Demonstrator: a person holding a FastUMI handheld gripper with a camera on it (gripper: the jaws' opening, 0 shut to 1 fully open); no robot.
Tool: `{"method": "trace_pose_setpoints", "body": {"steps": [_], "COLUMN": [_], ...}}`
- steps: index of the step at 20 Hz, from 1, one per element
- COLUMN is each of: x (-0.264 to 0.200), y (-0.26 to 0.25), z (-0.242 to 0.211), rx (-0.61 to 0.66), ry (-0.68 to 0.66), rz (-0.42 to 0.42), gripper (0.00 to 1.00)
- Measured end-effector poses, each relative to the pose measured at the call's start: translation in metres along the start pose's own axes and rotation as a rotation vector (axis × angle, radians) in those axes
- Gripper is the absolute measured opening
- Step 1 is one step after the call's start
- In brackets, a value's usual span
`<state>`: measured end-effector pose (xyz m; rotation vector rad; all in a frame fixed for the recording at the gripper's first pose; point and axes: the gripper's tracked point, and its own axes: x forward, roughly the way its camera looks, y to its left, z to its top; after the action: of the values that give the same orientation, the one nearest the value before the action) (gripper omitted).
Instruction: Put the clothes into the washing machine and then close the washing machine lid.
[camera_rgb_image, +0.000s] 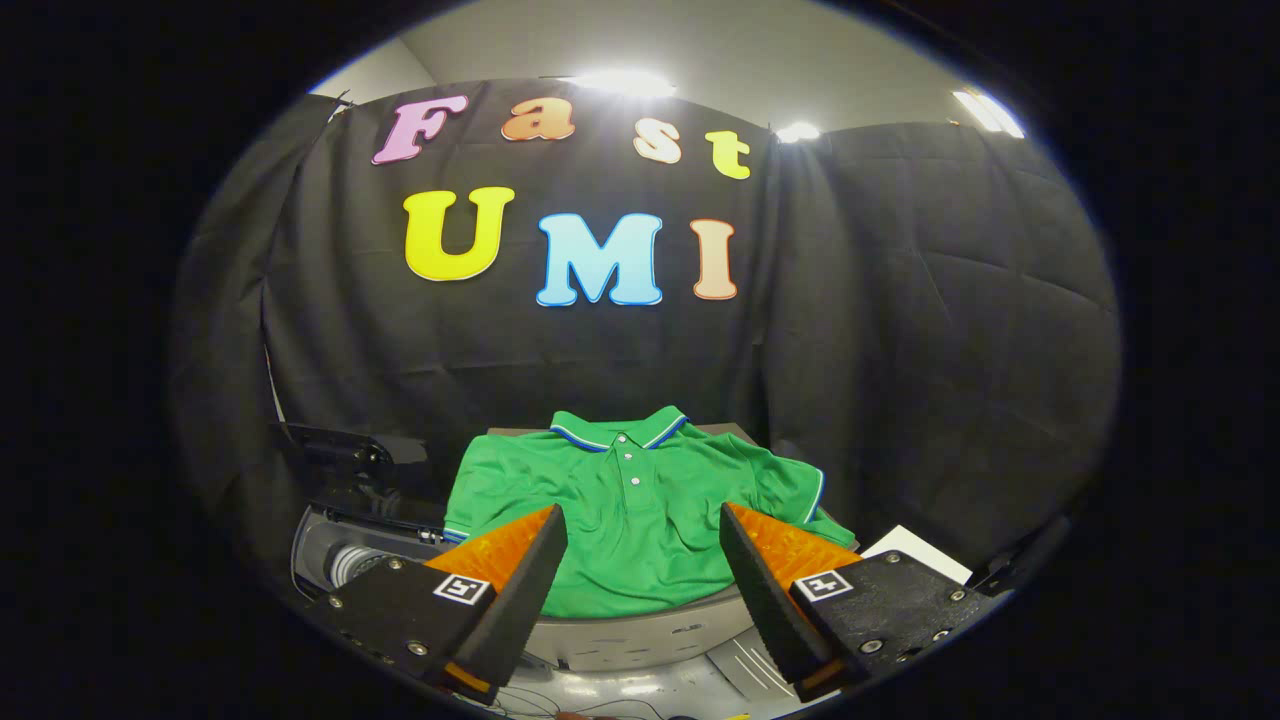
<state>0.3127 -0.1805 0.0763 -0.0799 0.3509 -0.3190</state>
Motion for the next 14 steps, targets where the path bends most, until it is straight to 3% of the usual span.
{"method": "trace_pose_setpoints", "body": {"steps": [5,14], "x": [0.058,0.132], "y": [-0.006,0.011], "z": [-0.016,-0.035], "rx": [-0.004,-0.006], "ry": [0.092,0.255], "rz": [0.015,0.122], "gripper": [0.95,0.95]}}
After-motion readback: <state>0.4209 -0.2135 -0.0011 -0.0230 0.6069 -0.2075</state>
